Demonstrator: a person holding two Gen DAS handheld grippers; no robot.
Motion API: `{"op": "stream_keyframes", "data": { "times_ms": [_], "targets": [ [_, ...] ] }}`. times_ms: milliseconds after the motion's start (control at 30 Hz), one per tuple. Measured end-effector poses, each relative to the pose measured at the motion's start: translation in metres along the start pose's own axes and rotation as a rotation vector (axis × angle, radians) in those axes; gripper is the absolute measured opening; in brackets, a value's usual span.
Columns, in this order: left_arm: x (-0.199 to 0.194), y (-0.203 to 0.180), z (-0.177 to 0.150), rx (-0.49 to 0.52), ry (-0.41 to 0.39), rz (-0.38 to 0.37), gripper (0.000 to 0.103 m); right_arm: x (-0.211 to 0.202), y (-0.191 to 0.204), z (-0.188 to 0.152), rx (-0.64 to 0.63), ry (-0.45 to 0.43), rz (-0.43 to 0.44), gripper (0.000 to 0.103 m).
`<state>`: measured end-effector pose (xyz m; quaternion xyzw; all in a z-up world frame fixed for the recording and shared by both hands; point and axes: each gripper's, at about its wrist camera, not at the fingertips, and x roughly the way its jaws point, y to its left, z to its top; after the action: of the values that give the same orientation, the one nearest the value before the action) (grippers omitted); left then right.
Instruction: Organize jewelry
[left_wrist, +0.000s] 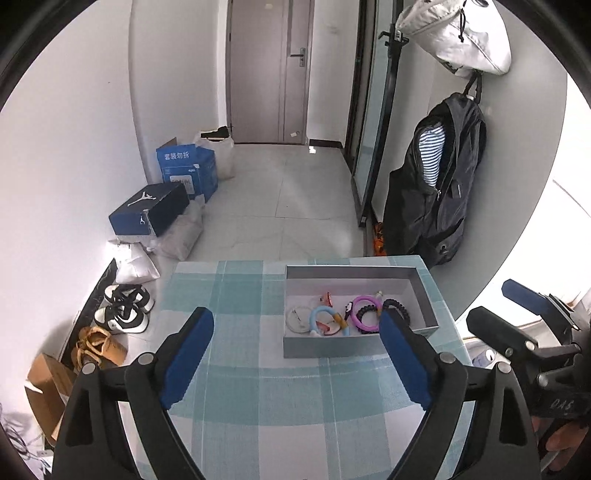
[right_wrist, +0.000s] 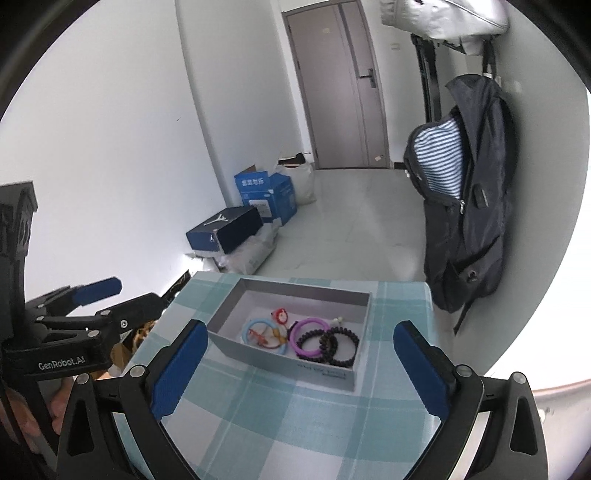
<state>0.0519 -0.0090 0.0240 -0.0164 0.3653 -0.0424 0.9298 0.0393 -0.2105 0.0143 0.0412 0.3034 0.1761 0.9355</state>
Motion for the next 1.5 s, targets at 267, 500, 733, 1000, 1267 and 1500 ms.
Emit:
{"op": "stream_keyframes", "data": {
  "times_ms": [267, 500, 733, 1000, 1267, 1500],
  "targets": [
    [-0.011, -0.004, -0.010, 0.004, -0.021, 0.017, 0.088, -0.005, -0.002, -0.005, 0.016, 0.004, -0.003, 0.102],
    [-0.012, -0.003, -0.011, 0.002, -0.025, 0.019, 0.088, -0.002, -0.001, -0.008, 0.005, 0.013, 0.006, 0.102],
    [-0.010, -0.004, -0.010, -0.001, -0.018, 0.011, 0.088, 0.001, -0.002, -0.008, 0.009, 0.017, 0.007, 0.102],
    [-0.006, -0.004, -0.012, -0.010, -0.004, 0.012, 0.088, 0.003, -0.005, -0.009, 0.021, 0.022, 0.007, 0.102],
    [-0.006, -0.006, -0.013, -0.007, -0.004, 0.009, 0.088, 0.002, -0.005, -0.009, 0.025, 0.025, 0.006, 0.102],
    [-0.006, -0.006, -0.013, 0.002, -0.001, 0.010, 0.088, 0.003, -0.005, -0.010, 0.029, 0.029, 0.003, 0.102]
  ]
}}
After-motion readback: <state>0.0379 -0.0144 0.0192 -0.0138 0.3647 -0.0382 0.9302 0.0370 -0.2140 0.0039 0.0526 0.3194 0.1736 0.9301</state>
